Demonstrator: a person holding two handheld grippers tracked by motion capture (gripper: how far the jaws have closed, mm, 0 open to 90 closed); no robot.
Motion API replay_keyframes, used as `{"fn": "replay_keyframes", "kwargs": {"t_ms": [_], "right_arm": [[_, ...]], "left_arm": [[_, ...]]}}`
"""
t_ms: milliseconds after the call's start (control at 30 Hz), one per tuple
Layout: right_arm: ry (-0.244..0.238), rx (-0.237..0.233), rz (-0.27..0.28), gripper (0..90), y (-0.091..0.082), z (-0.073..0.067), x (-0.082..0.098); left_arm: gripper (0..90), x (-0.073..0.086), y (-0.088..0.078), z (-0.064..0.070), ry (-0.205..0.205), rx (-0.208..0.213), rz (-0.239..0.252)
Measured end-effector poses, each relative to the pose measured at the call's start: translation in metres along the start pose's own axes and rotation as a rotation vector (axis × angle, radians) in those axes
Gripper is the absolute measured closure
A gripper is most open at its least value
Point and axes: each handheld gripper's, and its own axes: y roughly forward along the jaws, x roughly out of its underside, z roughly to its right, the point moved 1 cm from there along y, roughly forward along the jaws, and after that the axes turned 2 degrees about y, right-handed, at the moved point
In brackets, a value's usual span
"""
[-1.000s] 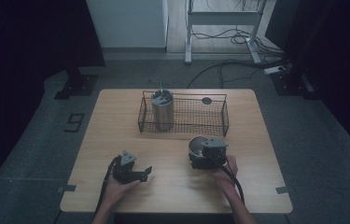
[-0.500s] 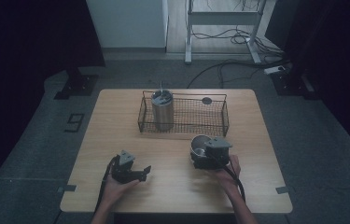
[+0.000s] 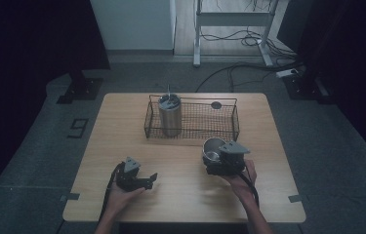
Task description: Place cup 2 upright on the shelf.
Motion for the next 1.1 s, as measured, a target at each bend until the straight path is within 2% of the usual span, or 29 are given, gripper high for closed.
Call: {"fn": "replay_keyframes", "kwargs": {"t_ms": [167,267,467,767,1100], "right_arm": [[-0.002,0.005,0.011,7.1,-0.005,0.002,-0.004],[0.002,-0.002,0.016,7.1,-0.007,0.003,-0.006],[-0.024,-0.005,0.019,7.1,-0.011,0.000,-0.010],[-0.009,-0.001,0.034,7.1,-0.018,0.005,-0.021],[0.008,0.000,0.043,7.1,-0.021,0.013,-0.035]], "left_arm": [[9.9,0.001,0.000,-0.002,-0.006,-0.008,-0.004],[9.9,-0.001,-0.004,-0.002,-0.013,-0.009,0.012],[10.5,-0.001,-0.008,0.000,-0.015,-0.006,0.022],[10.5,-0.001,-0.004,0.003,-0.007,0.006,0.011],[10.5,-0.001,-0.008,0.002,-0.014,0.012,0.021]]}}
